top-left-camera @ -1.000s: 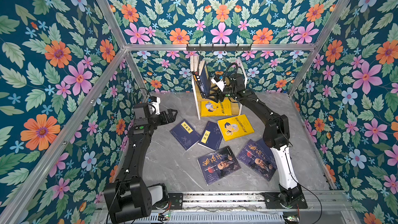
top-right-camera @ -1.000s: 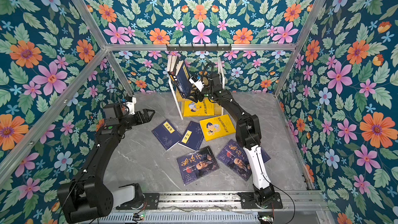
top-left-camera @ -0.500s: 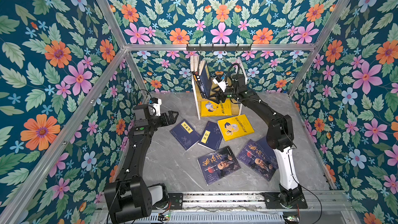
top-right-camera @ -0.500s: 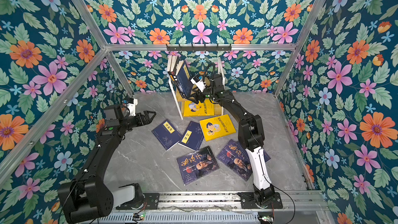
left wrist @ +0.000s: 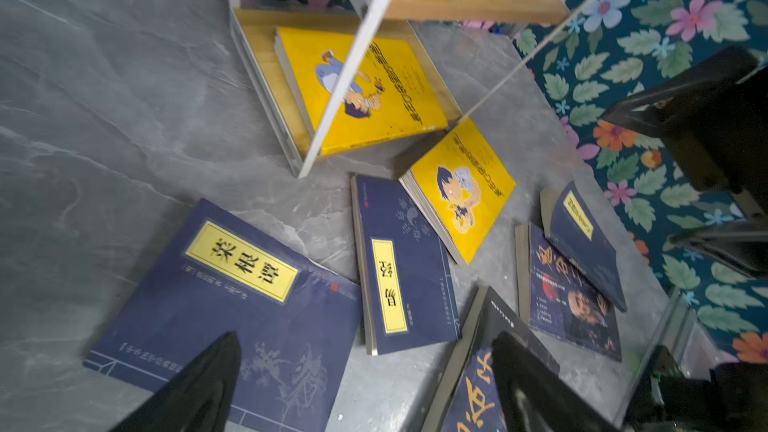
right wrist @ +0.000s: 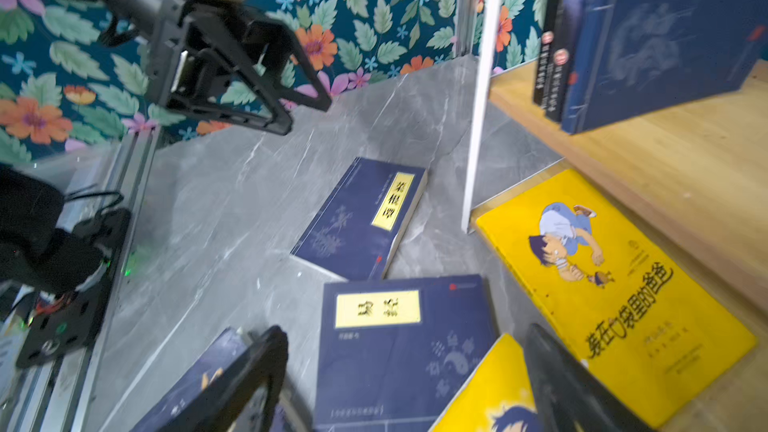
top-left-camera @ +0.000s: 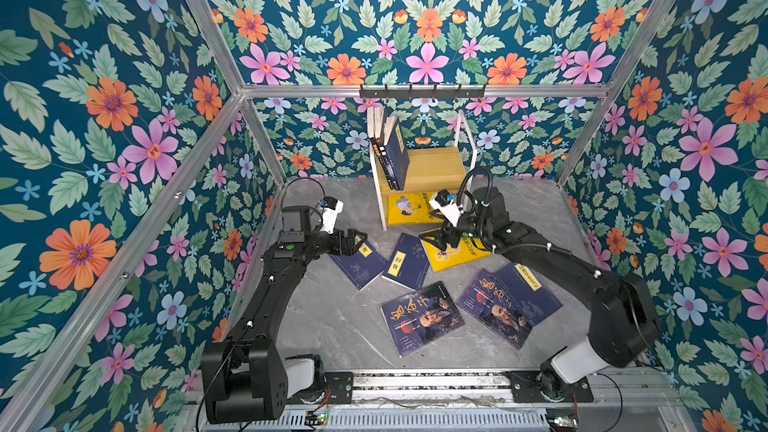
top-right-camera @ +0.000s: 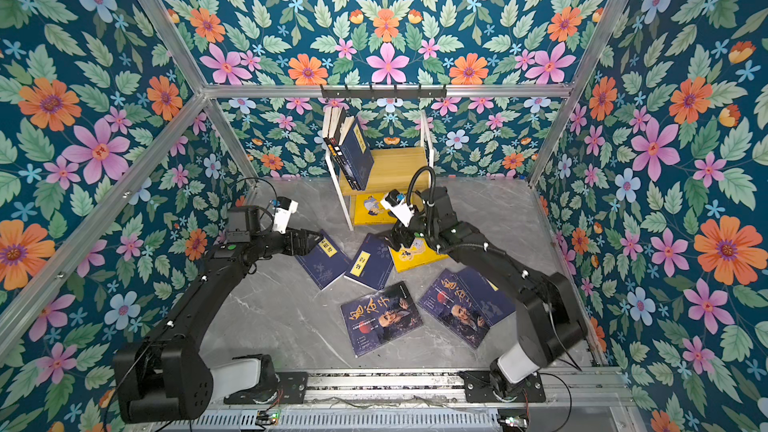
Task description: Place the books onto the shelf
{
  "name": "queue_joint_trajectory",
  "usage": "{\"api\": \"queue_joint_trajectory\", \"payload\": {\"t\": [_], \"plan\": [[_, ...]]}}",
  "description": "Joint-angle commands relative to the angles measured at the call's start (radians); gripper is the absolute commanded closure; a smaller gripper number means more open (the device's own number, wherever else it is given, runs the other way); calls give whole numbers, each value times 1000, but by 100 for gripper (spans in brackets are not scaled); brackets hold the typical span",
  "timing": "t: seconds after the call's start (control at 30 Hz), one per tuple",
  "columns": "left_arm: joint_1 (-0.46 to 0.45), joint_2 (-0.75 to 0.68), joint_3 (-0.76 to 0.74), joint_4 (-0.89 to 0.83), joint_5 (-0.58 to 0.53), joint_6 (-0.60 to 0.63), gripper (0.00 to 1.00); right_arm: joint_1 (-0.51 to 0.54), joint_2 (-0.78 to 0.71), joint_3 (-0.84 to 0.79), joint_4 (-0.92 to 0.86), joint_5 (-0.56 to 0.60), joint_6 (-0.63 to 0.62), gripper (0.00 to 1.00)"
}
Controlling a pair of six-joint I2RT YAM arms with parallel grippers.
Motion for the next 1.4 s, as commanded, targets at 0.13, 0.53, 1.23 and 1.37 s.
{"api": "queue_joint_trajectory", "payload": {"t": [0.13,0.53,1.23,1.37], "plan": [[-128,42,0,-100,-10,143,5,127,-269,-282,10,213,-96,11],[-361,159,-13,-275,-220,393,15,488,-413,-509,-138,540,-265,10],[-534,332,-80,-268,-403,463,68,650,-170,-572,-66,745,-337,10],[-548,362,-92,-268,-455,482,87,652,-130,-578,-27,778,-351,10]]}}
